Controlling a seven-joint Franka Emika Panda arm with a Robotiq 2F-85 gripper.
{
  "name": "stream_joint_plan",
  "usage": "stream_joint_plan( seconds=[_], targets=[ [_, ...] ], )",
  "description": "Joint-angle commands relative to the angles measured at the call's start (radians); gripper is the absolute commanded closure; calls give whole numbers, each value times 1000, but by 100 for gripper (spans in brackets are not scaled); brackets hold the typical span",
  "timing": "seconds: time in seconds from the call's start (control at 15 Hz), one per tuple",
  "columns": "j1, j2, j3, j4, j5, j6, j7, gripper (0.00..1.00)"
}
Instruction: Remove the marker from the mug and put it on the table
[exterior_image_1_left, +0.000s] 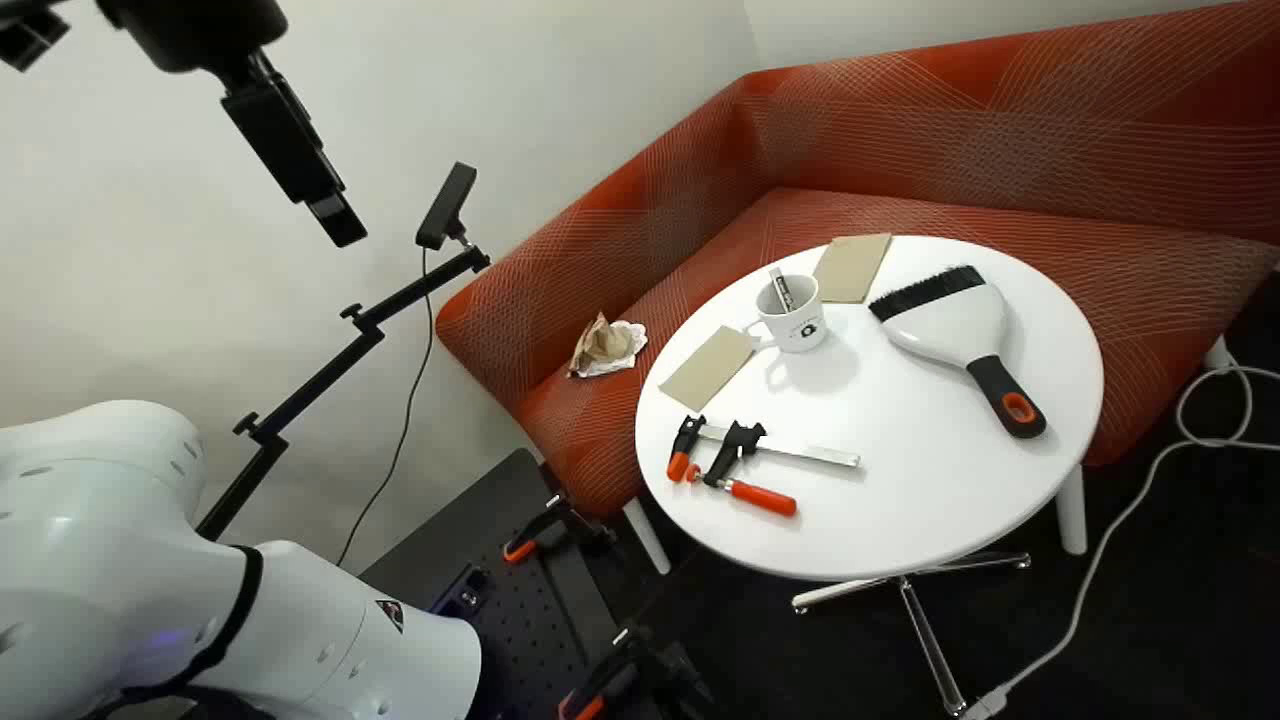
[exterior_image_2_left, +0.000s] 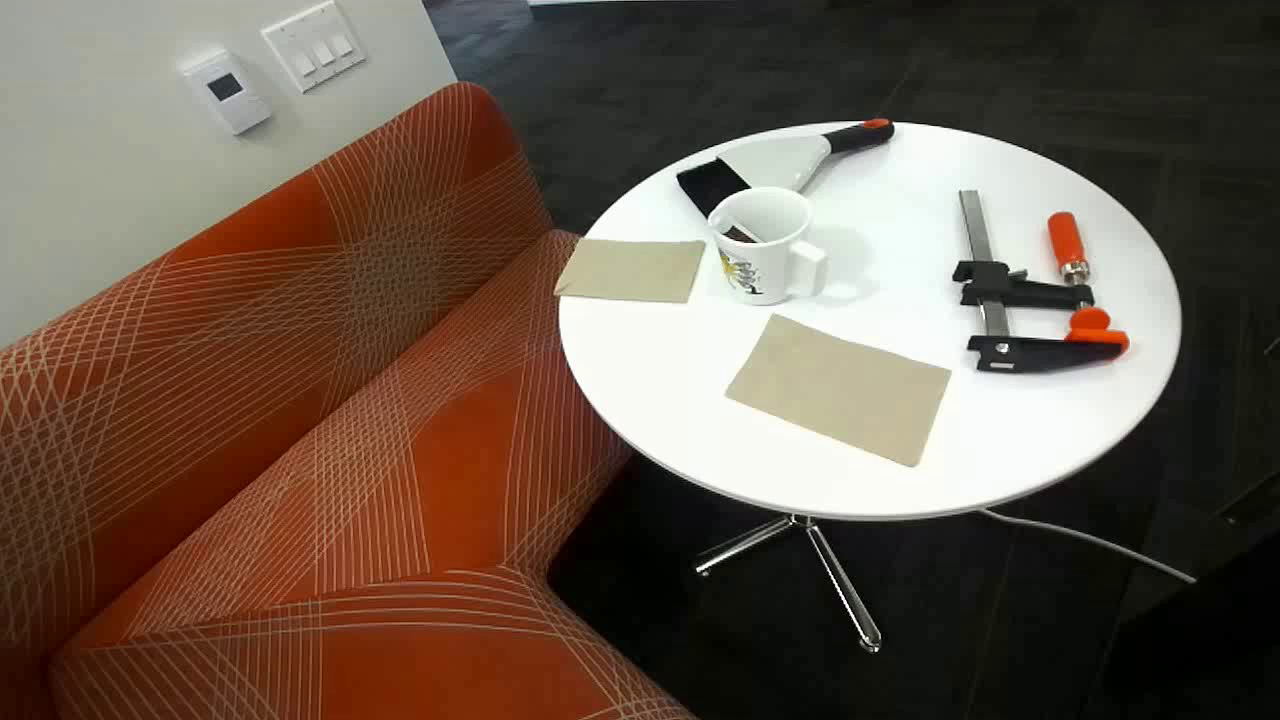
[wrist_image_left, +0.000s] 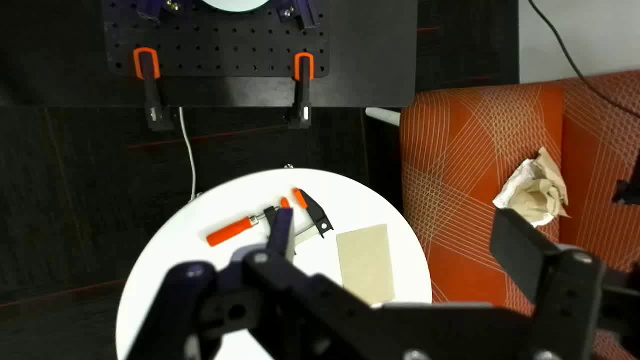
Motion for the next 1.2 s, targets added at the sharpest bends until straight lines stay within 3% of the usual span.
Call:
stream_joint_plan(
  seconds=[0.0, 0.87, 1.13],
  targets=[
    [-20, 2, 13, 3, 8, -4, -11, 0],
    [-20, 2, 13, 3, 8, -4, -11, 0],
    [-1, 56, 33, -3, 13, 122, -47, 0]
  ],
)
